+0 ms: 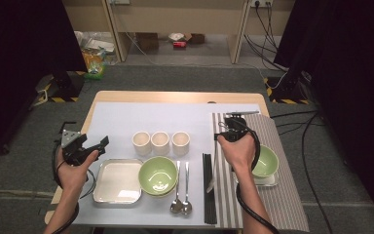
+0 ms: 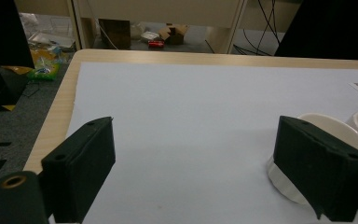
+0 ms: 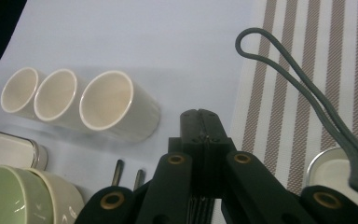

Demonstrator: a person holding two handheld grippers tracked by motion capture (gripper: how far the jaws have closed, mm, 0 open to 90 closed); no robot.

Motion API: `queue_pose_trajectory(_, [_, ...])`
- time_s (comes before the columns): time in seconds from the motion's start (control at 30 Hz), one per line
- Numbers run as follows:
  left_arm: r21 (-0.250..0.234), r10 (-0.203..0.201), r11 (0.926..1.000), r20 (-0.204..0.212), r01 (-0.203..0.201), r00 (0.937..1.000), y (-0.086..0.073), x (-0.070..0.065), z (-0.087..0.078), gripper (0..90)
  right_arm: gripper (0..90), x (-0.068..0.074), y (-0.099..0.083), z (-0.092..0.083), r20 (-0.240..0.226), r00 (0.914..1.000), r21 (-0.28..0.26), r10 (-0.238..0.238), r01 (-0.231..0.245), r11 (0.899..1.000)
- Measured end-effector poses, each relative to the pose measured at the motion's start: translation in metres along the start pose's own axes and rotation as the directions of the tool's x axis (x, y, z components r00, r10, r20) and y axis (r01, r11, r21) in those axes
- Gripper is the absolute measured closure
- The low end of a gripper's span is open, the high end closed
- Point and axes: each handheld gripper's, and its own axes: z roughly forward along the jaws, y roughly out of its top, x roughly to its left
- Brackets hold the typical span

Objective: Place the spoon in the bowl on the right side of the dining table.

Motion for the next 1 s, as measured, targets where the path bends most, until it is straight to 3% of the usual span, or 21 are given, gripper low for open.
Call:
queue_pose_trajectory(0.37, [-0.002,-0.003,1.0000,-0.002,0.003,1.0000,0.000,0.001,-0.001,11.7,90.0,-0.010,0.008,-0.010,0.010,0.9999,-0.085,-0.008,0.009,0.996])
queue_pose_trajectory(0.7, [-0.006,-0.005,1.0000,-0.005,0.005,1.0000,0.001,0.002,-0.002,11.8,90.0,-0.021,0.016,-0.024,0.031,0.9993,-0.179,-0.022,0.027,0.983])
queue_pose_trajectory(1.0, [-0.007,-0.009,0.9999,-0.009,0.009,0.9999,0.001,0.003,-0.002,12.1,90.0,-0.033,0.022,-0.034,0.052,0.9986,-0.214,-0.006,0.017,0.977])
